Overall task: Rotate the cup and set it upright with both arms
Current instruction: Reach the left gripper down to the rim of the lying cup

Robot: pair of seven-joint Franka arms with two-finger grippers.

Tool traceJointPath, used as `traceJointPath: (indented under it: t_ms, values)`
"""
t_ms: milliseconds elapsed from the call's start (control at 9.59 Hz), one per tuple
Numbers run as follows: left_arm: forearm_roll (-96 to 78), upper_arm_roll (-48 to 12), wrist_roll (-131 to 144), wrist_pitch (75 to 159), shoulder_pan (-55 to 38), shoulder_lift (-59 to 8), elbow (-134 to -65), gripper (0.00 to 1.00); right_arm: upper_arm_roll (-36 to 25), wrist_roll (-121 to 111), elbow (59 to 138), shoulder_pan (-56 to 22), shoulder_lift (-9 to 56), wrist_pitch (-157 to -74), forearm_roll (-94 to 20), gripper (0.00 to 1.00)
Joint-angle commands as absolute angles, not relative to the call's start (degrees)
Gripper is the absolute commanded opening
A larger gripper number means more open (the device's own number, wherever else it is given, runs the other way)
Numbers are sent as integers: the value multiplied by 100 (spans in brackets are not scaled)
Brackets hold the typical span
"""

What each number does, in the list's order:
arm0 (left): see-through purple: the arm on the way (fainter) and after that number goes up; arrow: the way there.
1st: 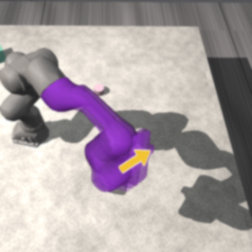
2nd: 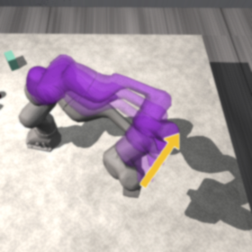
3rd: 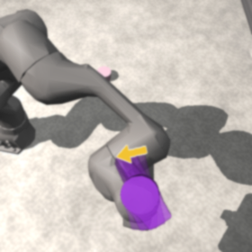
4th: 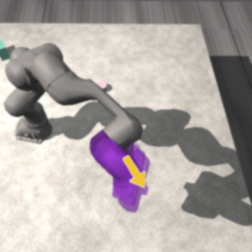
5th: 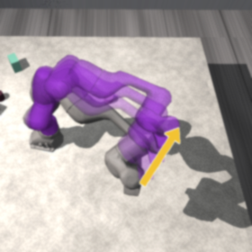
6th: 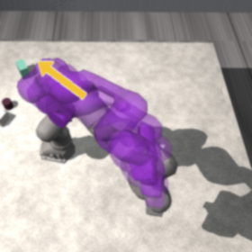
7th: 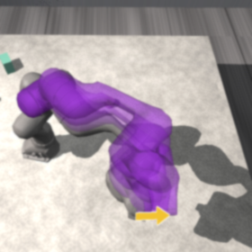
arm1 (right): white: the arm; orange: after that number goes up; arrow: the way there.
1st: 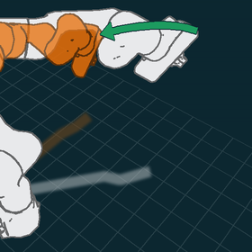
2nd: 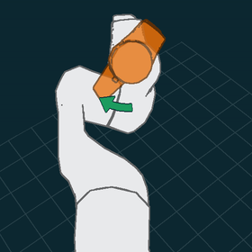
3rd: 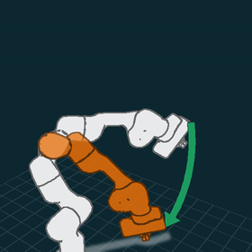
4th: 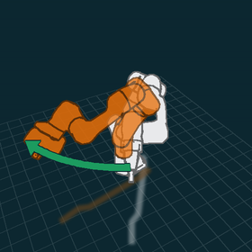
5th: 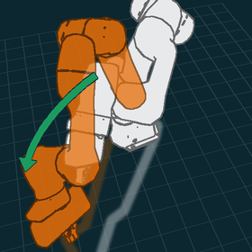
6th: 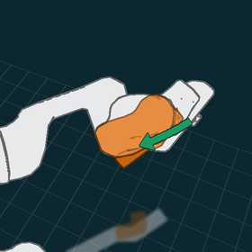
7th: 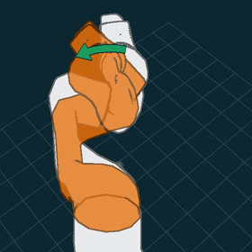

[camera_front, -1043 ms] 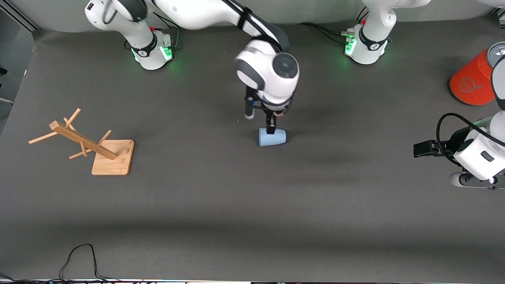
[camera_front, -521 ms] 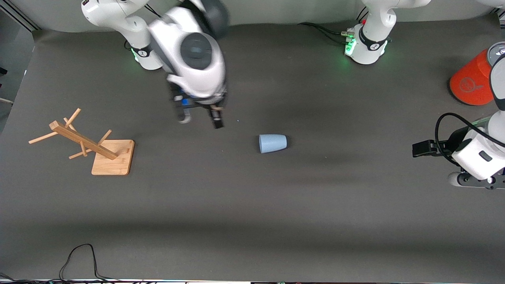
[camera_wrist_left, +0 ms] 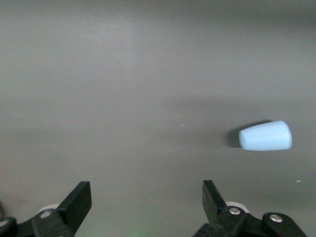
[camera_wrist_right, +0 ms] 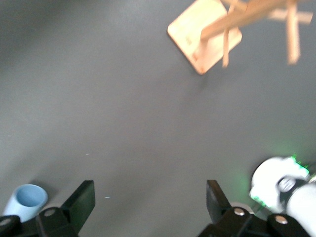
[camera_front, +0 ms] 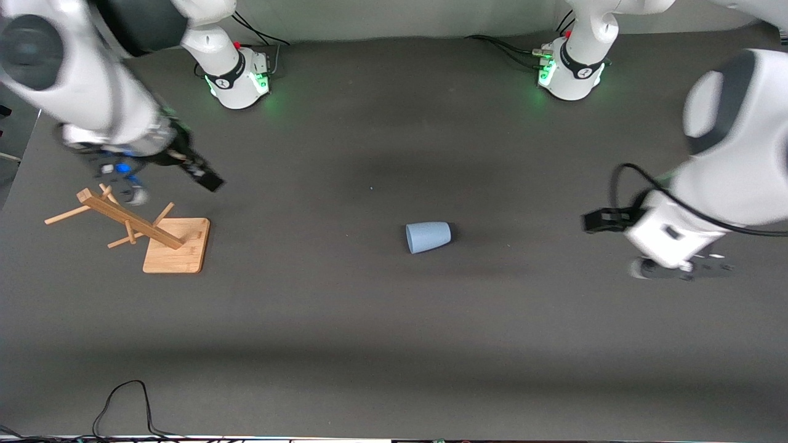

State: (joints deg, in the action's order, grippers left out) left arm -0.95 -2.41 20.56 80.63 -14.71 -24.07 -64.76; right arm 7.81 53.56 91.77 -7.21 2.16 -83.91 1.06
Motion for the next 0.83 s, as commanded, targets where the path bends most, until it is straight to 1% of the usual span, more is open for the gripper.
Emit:
traceJointPath:
  t_ms: [0,104,313,730]
  values:
    - [-18,-158,3160,8006,-2273,-2381,-6442,100,756,3507,9413,-169,-79,-8376,88,100]
    - [-9,-150,3712,8059,-2668,-2434,-6460,100,486,2793,9413,-106,-105,-8376,105,100]
    - [200,-149,5013,8488,-3546,-2793,-6451,100,37,1658,9378,-114,-114,-8446,105,100]
    - [422,-150,6045,9253,-4726,-3654,-6451,100,-184,-84,9387,-106,-193,-8954,97,100]
